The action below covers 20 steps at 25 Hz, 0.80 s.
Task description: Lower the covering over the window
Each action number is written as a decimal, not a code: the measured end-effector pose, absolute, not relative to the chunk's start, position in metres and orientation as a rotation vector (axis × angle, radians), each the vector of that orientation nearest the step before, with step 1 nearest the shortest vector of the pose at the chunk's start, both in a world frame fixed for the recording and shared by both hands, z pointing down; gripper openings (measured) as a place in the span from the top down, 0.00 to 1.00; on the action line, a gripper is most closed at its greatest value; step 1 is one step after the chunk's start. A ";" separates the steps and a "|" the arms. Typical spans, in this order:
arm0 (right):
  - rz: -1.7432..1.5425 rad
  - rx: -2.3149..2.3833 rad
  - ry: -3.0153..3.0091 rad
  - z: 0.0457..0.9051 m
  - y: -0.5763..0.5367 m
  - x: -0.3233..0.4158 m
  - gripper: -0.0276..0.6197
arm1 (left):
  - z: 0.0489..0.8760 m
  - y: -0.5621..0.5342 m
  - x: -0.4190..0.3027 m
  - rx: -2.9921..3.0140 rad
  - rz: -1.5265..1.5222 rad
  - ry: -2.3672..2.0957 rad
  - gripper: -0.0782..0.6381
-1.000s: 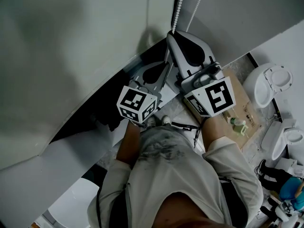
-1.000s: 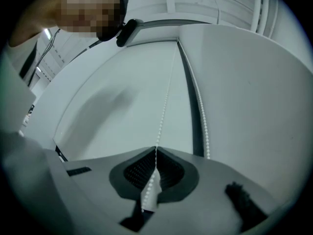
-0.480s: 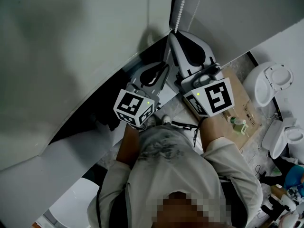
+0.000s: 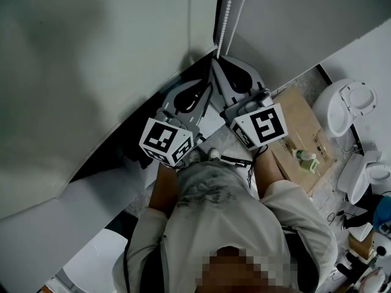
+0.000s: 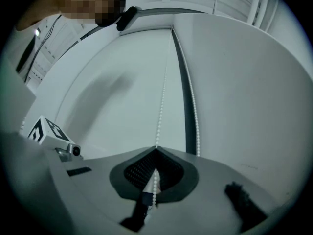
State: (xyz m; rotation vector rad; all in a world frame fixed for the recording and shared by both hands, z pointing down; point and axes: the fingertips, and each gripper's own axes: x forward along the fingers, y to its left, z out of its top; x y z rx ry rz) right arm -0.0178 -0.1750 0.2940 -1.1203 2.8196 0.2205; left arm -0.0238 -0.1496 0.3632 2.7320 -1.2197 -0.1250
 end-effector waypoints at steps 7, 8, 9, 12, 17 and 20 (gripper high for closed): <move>0.204 -1.130 2.818 0.301 -0.175 -0.015 0.93 | 0.362 -0.149 -0.026 2.728 -0.134 -1.230 0.82; 0.206 -1.133 2.818 0.302 -0.174 -0.014 0.93 | 0.362 -0.148 -0.025 2.728 -0.135 -1.230 0.82; 0.209 -1.136 2.819 0.302 -0.174 -0.013 0.93 | 0.361 -0.148 -0.024 2.728 -0.135 -1.230 0.82; 0.207 -1.148 2.836 0.305 -0.175 -0.012 0.93 | 0.359 -0.147 -0.023 2.728 -0.142 -1.236 0.82; 0.164 -1.173 2.848 0.320 -0.171 -0.012 0.93 | 0.354 -0.141 -0.027 2.718 -0.166 -1.255 0.82; 0.191 -1.189 2.835 0.315 -0.169 -0.011 0.93 | 0.353 -0.139 -0.030 2.702 -0.182 -1.270 0.82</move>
